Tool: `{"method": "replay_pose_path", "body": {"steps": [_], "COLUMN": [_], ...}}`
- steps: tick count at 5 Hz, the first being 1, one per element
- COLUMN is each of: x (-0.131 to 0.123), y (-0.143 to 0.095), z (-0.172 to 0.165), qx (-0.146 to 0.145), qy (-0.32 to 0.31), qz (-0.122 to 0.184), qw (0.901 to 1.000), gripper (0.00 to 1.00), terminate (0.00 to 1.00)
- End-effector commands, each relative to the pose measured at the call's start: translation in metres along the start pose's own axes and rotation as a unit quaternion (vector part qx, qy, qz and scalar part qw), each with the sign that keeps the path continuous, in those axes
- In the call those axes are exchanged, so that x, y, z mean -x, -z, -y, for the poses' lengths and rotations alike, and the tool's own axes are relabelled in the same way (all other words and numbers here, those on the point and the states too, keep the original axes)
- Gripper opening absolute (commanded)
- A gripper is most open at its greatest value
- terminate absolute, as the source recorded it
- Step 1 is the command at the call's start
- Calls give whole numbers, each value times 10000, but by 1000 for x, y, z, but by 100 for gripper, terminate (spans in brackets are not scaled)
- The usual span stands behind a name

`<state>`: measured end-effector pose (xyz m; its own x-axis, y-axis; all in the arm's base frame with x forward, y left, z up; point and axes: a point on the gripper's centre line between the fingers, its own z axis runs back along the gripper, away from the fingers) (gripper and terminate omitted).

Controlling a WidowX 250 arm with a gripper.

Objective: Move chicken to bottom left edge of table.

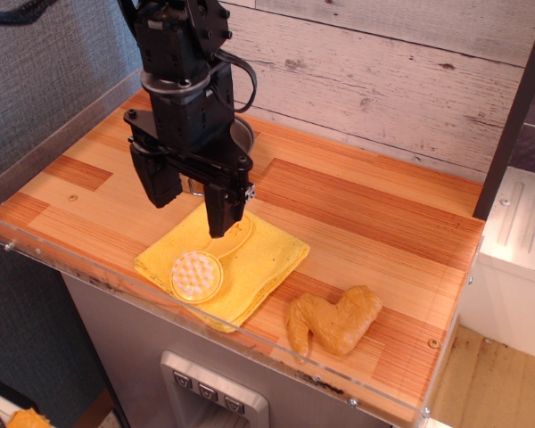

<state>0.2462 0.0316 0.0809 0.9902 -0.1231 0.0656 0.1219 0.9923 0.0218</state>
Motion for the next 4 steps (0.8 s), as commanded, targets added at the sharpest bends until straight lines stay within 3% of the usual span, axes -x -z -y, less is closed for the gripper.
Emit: {"method": "replay_pose_path", "body": {"steps": [1, 2, 4], "x": [0, -6, -26], "y": [0, -2, 3], "z": [0, 21, 83], "qx": [0, -56, 323], "qy": [0, 6, 126], "qz": [0, 199, 260], "qw": [10000, 9998, 9991], "gripper": [100, 100, 100], "terminate": [0, 0, 0]}}
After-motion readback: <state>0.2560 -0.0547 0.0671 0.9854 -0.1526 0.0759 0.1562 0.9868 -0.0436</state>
